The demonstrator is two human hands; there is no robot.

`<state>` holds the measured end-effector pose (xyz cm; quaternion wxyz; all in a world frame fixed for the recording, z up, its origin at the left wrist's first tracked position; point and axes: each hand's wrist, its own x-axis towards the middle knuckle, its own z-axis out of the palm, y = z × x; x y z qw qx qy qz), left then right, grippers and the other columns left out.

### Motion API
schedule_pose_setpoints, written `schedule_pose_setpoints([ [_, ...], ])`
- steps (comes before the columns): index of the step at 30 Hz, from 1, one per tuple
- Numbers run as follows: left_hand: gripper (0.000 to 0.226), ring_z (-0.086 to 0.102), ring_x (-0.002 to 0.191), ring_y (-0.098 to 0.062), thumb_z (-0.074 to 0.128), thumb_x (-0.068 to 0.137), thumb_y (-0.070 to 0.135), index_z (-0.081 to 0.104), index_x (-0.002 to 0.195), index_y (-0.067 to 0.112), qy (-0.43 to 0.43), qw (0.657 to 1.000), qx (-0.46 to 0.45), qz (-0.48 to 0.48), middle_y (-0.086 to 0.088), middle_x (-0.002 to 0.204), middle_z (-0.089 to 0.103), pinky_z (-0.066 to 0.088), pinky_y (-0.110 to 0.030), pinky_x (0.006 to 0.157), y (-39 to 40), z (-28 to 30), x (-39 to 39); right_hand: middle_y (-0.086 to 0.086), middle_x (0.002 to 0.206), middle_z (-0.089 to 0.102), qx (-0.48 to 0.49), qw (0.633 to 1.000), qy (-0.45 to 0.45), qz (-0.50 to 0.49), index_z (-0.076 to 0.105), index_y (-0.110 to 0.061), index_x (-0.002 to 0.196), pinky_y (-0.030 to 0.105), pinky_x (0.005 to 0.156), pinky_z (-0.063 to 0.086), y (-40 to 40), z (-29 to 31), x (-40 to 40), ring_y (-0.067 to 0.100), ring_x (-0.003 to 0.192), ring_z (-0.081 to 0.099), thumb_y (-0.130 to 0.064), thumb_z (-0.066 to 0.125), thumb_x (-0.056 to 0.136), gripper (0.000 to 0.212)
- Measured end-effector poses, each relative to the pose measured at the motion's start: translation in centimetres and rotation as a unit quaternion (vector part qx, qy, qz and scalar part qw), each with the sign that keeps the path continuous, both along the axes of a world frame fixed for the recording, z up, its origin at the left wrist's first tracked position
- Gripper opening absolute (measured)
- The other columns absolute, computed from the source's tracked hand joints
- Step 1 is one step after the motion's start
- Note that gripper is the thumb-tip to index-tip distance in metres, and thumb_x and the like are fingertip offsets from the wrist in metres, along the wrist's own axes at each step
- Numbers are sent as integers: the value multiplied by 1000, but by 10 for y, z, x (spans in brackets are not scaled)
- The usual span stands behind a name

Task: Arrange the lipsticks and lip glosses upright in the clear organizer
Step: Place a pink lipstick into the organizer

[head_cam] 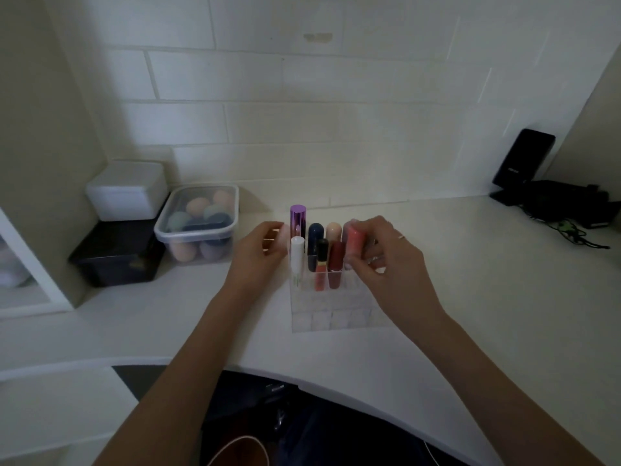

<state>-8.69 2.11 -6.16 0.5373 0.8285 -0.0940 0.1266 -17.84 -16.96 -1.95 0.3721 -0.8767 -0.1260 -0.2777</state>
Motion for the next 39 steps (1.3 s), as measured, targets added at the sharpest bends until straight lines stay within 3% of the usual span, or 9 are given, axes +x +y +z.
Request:
schedule_pose_setpoints([
  [2, 13, 64, 91, -8, 59, 89, 23, 60, 102, 25, -10, 999, -42, 25, 7, 97, 66, 51, -23, 81, 0, 2, -2, -1, 98, 57, -32, 999, -19, -14, 56, -18, 97, 26, 71, 51, -1, -2, 2, 13, 78, 56, -10, 68, 79, 23],
  [4, 17, 64, 94, -11, 62, 88, 19, 60, 105, 22, -12, 998, -57, 27, 5, 102, 65, 52, -23, 82, 1, 4, -4, -2, 96, 52, -57, 998, -17, -16, 57, -17, 92, 14, 71, 45, -3, -7, 5, 8, 76, 50, -8, 71, 76, 22],
  [8, 22, 64, 101, -18, 67, 85, 14, 59, 105, 17, 6, 996, -87, 22, -2, 109, 66, 55, -40, 91, 2, 7, -9, -1, 86, 49, -28, 998, -34, -36, 59, -9, 77, 11, 63, 38, -4, -7, 8, 5, 70, 49, -14, 62, 86, 11],
  [11, 25, 64, 101, -18, 66, 86, 15, 59, 110, 13, -32, 994, -87, 58, -1, 109, 66, 54, -29, 88, 0, 9, -22, -3, 86, 52, 9, 996, -70, -47, 60, -13, 85, 13, 64, 40, 0, 3, 5, 8, 72, 51, -16, 58, 90, 6],
  [15, 23, 60, 91, 6, 67, 85, 16, 59, 106, 22, -112, 972, -153, 143, 18, 98, 63, 47, -1, 70, -6, 15, -64, -14, 82, 50, 45, 996, -83, 1, 54, -28, 93, 15, 71, 42, 19, 15, -1, 2, 74, 52, -16, 58, 88, 14],
  [23, 29, 56, 87, 16, 73, 79, 11, 59, 101, 25, -229, 954, -95, 167, 29, 96, 57, 47, -5, 82, -14, 11, -95, -17, 96, 52, -8, 994, -26, 101, 58, -30, 118, 29, 80, 48, 64, 17, -1, 3, 75, 52, -28, 61, 85, 33],
  [30, 36, 60, 98, 2, 73, 78, 4, 59, 109, 18, -168, 962, -188, 102, 7, 107, 63, 50, -6, 76, -19, 29, -104, 4, 87, 66, 238, 958, 72, 144, 52, -19, 90, 33, 68, 58, 55, 15, -15, 20, 80, 67, -16, 71, 80, 22],
  [35, 18, 63, 88, -4, 68, 82, 3, 68, 93, 17, -181, 970, -150, 63, 2, 93, 66, 52, -10, 71, -28, 34, -107, 20, 79, 64, 259, 949, 99, 150, 45, -18, 84, 52, 67, 57, 36, 15, -20, 37, 74, 65, -22, 70, 82, 26],
  [39, 32, 64, 96, -5, 62, 86, 0, 67, 106, 24, -167, 978, -121, 12, 11, 101, 67, 53, -17, 81, -41, 32, -109, 12, 90, 68, 286, 937, 100, 172, 51, -20, 109, 33, 63, 56, 27, 16, -20, 21, 71, 69, -12, 64, 87, 27],
])
